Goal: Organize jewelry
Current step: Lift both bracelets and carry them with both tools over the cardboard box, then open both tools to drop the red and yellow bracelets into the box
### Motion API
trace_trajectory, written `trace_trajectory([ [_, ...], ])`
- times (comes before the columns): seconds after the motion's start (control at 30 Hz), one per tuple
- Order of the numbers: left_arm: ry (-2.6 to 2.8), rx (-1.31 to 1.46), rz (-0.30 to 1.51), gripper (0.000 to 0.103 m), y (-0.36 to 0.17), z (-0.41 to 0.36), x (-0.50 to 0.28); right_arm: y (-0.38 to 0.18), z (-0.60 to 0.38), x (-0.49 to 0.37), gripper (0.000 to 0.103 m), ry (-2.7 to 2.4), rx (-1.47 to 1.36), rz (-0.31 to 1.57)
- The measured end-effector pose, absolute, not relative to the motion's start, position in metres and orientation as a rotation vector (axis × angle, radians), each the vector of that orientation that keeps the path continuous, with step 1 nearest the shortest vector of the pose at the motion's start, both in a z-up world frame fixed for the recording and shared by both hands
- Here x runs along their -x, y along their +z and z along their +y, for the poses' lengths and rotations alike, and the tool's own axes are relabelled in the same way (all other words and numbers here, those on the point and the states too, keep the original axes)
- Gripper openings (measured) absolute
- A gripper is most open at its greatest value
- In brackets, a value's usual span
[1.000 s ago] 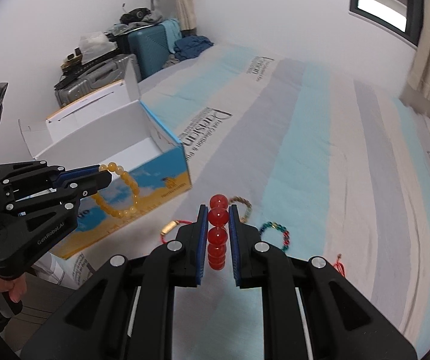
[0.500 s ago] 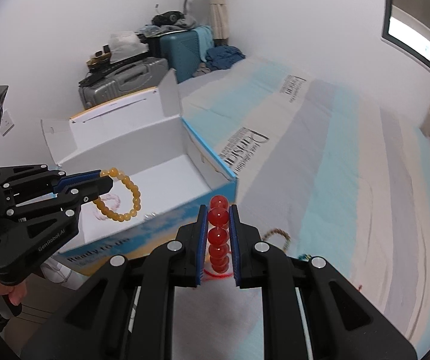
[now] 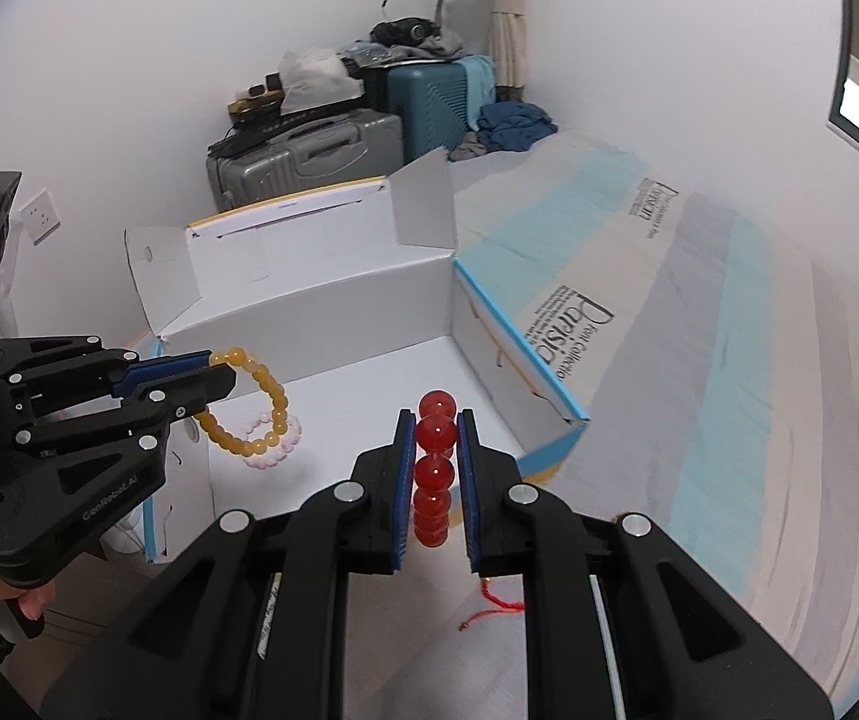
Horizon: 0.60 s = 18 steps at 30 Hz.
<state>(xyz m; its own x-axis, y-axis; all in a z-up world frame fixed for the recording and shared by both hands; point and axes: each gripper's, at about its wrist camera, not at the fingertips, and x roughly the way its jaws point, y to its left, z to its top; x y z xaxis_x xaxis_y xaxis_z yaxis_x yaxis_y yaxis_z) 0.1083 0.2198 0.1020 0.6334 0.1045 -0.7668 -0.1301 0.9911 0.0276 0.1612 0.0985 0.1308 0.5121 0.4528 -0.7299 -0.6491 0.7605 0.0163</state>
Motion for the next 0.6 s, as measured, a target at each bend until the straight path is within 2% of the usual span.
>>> trace_trajectory([
  [0.6,0.144,0.078,0.998,0.009,0.047,0.274,-0.122,0.077,0.165,-0.182,0.013,0.739,0.402,0.888],
])
